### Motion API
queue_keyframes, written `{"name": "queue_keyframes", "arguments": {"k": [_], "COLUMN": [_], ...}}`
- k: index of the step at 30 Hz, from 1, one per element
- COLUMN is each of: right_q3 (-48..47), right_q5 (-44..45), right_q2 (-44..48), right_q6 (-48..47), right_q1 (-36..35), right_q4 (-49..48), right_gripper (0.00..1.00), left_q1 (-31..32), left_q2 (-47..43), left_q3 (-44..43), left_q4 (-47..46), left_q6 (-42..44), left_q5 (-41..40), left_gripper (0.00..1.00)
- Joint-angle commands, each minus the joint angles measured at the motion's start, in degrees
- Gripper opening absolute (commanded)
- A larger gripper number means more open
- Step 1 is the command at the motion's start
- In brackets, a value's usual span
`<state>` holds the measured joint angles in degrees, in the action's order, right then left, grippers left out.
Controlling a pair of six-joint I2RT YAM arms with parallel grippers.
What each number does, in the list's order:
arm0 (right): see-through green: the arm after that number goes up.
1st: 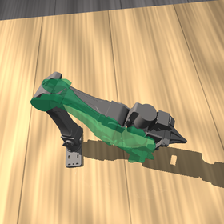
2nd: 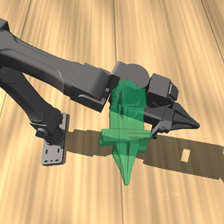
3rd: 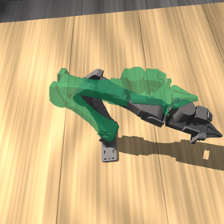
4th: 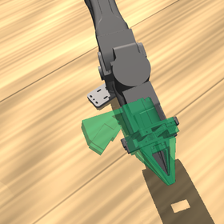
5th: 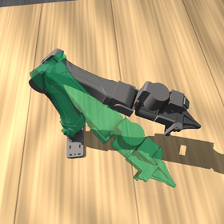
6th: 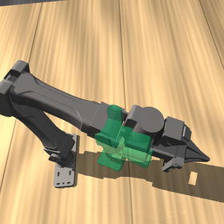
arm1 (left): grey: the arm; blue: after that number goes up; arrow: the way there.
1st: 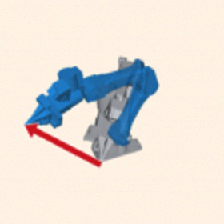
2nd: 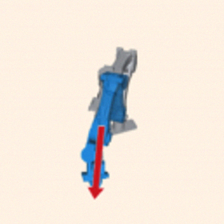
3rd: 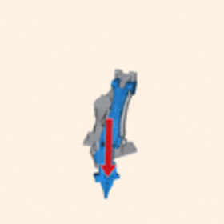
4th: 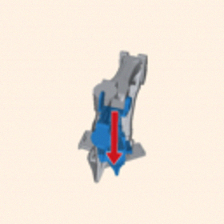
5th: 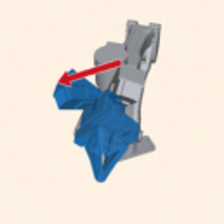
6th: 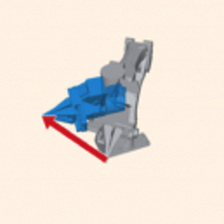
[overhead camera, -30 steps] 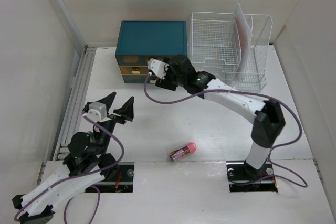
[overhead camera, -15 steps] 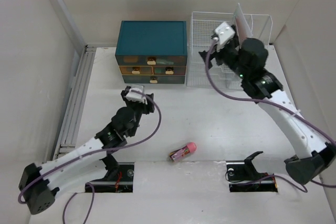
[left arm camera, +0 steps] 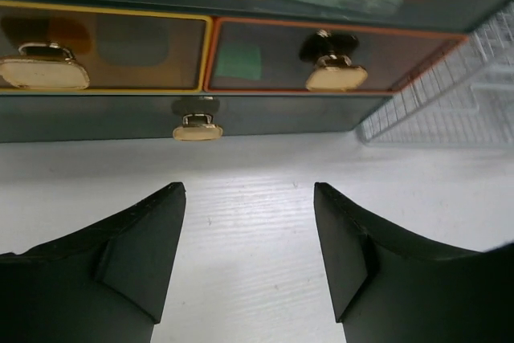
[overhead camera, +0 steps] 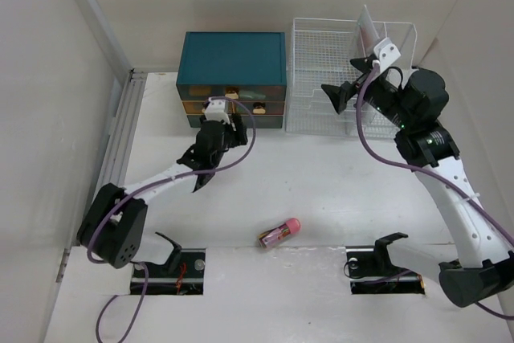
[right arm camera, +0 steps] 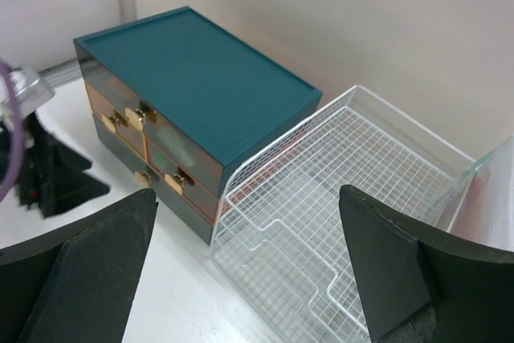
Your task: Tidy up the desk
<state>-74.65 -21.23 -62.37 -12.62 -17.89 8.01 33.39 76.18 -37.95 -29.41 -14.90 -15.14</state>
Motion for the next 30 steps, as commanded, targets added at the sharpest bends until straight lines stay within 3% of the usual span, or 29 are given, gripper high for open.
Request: {"name": "queue_keyframes", "arguments": {"k": [1,6,9,14,24,30], "right_q3": [0.91,1.44,1.97,2.49,3.02,3.55], "right_q5": [-2.76,-2.76,-3.29,-3.81,-3.81,-3.81], "right_q2": [0.67,0.06,-0.47,-1.00,-1.53,-1.01], "right_q6": [1.90,2.43,2.43,2.43,2.43,2.43], "right_q1": [0.58,0.58,0.58,0.58,0.58,0.58], "right_q4": [-4.06,-4.58,-4.58,-5.11,-5.64,-5.64], "right_gripper": [1.00,1.00,1.00,1.00,1.00,1.00], "left_q1": [-3.76,-13.32,-16.15,-20.29,-20.29,-19.07], "left_q2": [1.69,2.30,6.15,15.65,16.71,18.47], "left_q3": [-3.18,5.16,5.87,-0.10,4.02,11.14], "left_q4": [-5.65,-17.15,-20.68,-20.84,-26.30,-40.53], "left_q6": [-8.47,-23.74,-25.27,-26.07,-26.33,-33.52], "left_q5": [6.08,17.65,22.41,39.21,29.48,22.70], "left_gripper": [0.62,0.59,0.59,0.65,0.58,0.56]}}
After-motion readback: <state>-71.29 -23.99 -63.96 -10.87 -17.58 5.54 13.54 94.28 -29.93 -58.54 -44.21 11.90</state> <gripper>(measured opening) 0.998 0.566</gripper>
